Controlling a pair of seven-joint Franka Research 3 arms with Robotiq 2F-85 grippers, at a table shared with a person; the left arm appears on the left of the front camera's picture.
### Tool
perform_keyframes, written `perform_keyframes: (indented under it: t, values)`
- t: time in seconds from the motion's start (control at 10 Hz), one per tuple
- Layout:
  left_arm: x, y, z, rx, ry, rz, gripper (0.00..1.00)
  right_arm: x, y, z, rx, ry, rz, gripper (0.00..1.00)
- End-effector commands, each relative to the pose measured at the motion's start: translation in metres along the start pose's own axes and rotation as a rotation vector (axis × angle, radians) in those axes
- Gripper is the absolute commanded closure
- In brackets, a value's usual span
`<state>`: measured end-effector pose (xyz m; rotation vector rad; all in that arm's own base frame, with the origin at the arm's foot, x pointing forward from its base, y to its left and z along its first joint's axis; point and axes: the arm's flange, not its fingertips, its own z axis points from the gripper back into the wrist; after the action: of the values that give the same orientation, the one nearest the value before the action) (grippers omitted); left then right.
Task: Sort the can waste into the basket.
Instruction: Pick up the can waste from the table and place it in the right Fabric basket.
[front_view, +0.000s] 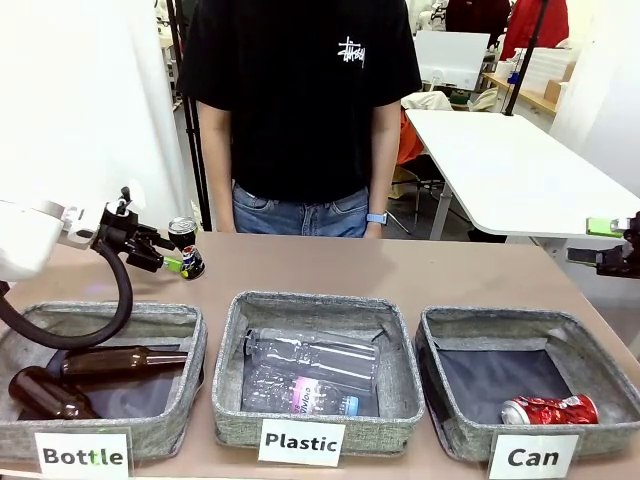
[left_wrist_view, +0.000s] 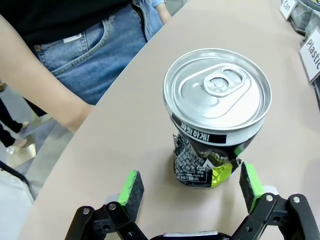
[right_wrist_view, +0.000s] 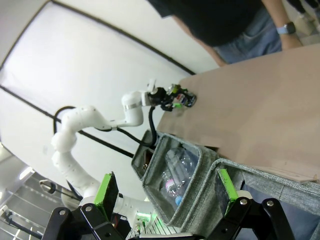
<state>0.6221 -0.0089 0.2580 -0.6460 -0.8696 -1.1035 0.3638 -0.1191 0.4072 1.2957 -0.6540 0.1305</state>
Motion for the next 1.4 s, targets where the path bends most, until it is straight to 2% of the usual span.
perform_keyframes:
  t: [0.0, 0.9, 1.3]
  values:
    - [-0.001, 0.003, -0.006, 0.01, -0.036, 0.003, 0.0, 0.002, 0.001, 0.002, 0.007, 0.005, 0.016, 0.0]
    - [-0.005, -0.005, -0.015, 0.037, -0.105, 0.069, 0.0, 0.002, 0.001, 0.002, 0.007, 0.005, 0.016, 0.0]
    - [-0.005, -0.007, -0.019, 0.021, -0.077, 0.084, 0.0, 0.002, 0.001, 0.002, 0.007, 0.005, 0.016, 0.0]
